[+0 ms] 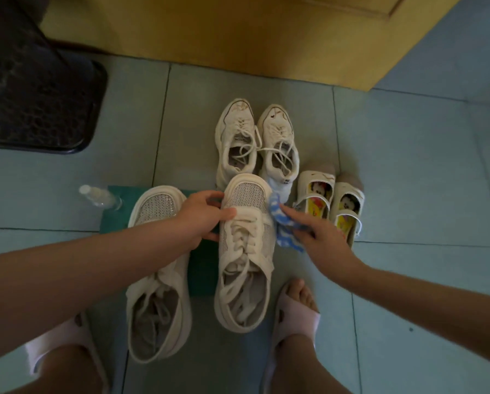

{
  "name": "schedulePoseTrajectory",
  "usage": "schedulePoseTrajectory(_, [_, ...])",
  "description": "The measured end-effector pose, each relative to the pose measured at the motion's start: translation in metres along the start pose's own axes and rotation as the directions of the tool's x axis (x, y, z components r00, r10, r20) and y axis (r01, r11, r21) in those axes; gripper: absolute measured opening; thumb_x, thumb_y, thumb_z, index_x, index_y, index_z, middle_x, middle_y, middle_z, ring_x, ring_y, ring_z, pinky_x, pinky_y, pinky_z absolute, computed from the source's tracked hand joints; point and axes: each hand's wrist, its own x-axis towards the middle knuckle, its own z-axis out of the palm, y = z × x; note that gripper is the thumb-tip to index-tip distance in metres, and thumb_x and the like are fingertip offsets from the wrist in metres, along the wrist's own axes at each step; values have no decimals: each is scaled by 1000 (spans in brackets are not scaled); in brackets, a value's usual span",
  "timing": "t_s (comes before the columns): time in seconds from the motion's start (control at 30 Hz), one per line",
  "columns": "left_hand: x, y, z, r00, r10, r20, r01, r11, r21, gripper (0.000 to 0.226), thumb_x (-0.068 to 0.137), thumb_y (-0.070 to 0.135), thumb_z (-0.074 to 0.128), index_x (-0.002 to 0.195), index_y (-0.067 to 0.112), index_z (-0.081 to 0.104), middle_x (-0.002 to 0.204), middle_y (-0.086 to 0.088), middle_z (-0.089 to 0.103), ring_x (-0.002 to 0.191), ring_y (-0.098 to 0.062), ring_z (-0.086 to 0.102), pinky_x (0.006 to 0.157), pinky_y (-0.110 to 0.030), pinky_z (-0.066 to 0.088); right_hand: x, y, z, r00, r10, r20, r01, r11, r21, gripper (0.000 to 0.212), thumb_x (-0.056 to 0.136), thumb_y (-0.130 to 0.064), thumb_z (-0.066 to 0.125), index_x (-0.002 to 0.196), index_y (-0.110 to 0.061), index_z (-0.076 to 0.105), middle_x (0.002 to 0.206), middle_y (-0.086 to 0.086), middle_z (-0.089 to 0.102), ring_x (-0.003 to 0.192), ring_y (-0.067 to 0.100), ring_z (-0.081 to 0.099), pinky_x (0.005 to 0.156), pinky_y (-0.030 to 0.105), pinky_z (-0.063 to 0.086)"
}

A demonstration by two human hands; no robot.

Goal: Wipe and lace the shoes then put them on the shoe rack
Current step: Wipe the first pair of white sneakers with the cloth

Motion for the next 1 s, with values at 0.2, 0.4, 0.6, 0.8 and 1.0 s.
schedulePoseTrajectory(0.2, [-6,-5,7,996,70,-63,-65,995,74,51,88,18,62,135,13,44,131,-9,52,109,-28,57,70,-40,54,16,-1,30,969,-24,-244,48,994,93,47,92,14,36,129,-6,54,130,2,53,120,14,51,97,12,42])
schedulePoseTrajectory(0.4, [-22,-2,11,989,98,-112,-90,993,73,51,88,16,61,136,10,43,133,-13,51,109,-30,56,69,-38,51,-7,1,54,869,196,-455,-39,943,331,44,88,14,34,111,-7,65,106,2,58,100,18,56,82,21,50])
schedulePoseTrajectory(0.6, [-38,0,13,994,81,-74,-69,986,153,54,90,25,59,138,9,38,134,-13,49,114,-33,53,83,-45,52,1,11,20,741,639,-209,-114,426,898,11,85,-8,48,80,-7,58,77,9,56,67,18,54,59,30,42])
schedulePoseTrajectory(0.8, [-54,-15,22,984,169,-48,-149,947,283,71,79,38,69,138,16,37,134,-5,51,116,-25,53,97,-46,47,19,1,36,929,126,-347,-63,980,186,45,97,-7,41,141,-20,41,114,5,56,97,13,57,82,22,46])
schedulePoseTrajectory(1.0, [-59,-28,26,960,273,-54,-232,893,386,74,80,29,70,141,15,33,140,-4,46,125,-22,46,101,-36,41,20,10,53,955,-2,-296,-6,1000,-25,50,96,-4,39,144,-16,34,157,4,15,143,22,14,117,33,12])
